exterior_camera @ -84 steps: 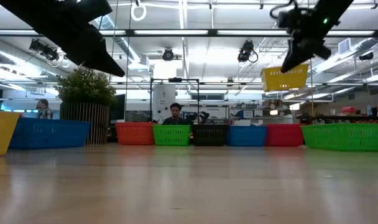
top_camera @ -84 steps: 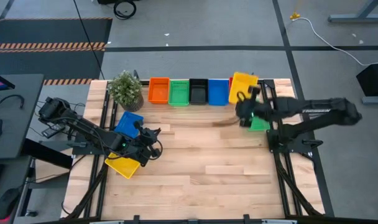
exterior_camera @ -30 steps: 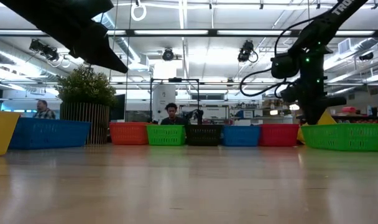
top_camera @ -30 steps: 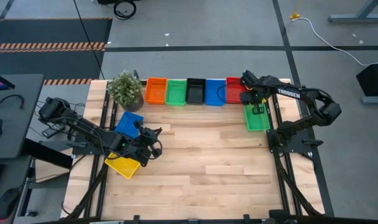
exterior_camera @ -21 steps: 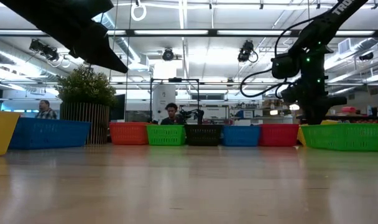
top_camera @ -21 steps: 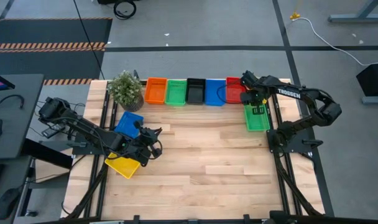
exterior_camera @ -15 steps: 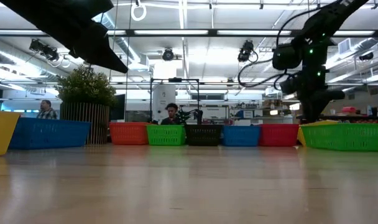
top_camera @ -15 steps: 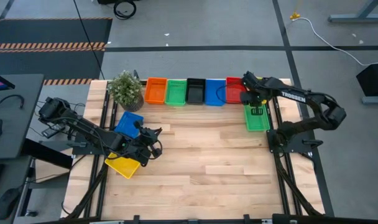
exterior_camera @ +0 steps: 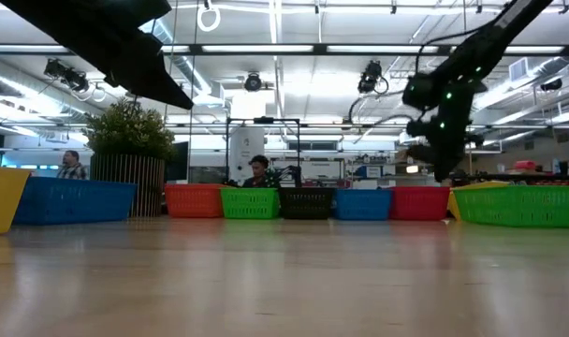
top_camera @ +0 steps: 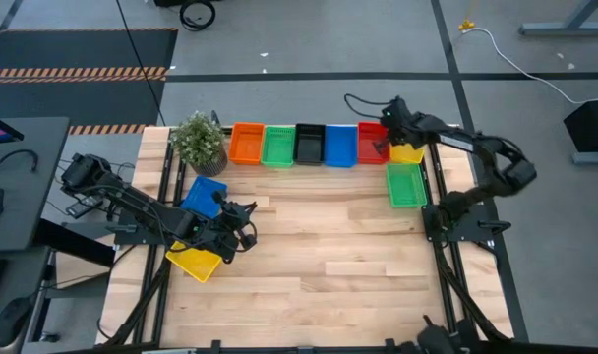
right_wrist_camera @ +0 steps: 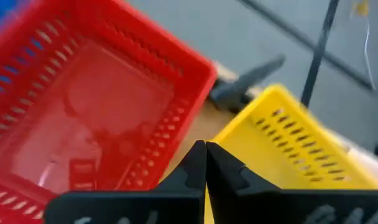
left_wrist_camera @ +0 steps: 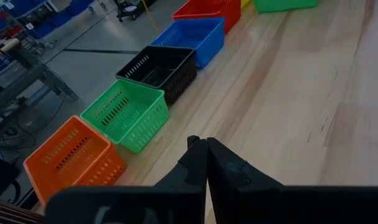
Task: Stack baskets by color
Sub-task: Move the right yellow bin to the top right of the table, then stack the bottom yellow bin on top of the top yellow bin
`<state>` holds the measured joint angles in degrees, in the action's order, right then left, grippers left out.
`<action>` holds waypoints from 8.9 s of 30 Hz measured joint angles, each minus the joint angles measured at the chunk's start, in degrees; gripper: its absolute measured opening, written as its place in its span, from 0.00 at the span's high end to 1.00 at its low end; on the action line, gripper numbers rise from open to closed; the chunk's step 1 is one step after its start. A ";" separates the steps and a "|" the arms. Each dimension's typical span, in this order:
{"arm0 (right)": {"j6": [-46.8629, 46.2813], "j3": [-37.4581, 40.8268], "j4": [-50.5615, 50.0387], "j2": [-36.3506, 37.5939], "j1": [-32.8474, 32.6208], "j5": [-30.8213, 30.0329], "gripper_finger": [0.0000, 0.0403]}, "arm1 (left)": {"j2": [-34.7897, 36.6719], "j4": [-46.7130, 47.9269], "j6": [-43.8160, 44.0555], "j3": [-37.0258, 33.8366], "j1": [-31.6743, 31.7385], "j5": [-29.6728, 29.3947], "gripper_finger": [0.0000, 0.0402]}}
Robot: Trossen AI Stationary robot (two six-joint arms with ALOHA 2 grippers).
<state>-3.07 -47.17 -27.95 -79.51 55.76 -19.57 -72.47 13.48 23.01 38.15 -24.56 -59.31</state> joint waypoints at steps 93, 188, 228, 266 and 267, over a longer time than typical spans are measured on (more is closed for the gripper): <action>-3.04 -2.44 16.63 1.49 -50.39 -2.98 0.99 | 14.52 41.28 20.79 9.60 -5.99 35.56 0.99; -13.24 -8.32 19.35 -19.51 -72.41 -5.78 0.56 | -6.19 2.15 -5.59 7.54 20.99 47.24 0.69; 40.85 -12.62 -32.30 6.12 -22.14 2.71 0.98 | -4.02 -44.65 -1.82 -16.04 16.65 40.88 0.70; 40.35 -12.60 -34.73 -1.72 -11.10 -2.74 0.78 | -4.02 -45.05 -1.10 -16.04 16.65 40.89 0.70; 39.36 -12.60 -35.11 -1.74 -11.10 -2.09 0.79 | -4.02 -45.04 -1.10 -16.04 16.65 40.89 0.70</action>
<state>36.29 -59.77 -63.06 -81.25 44.66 -21.66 -76.49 -31.56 21.91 22.11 -7.90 -18.41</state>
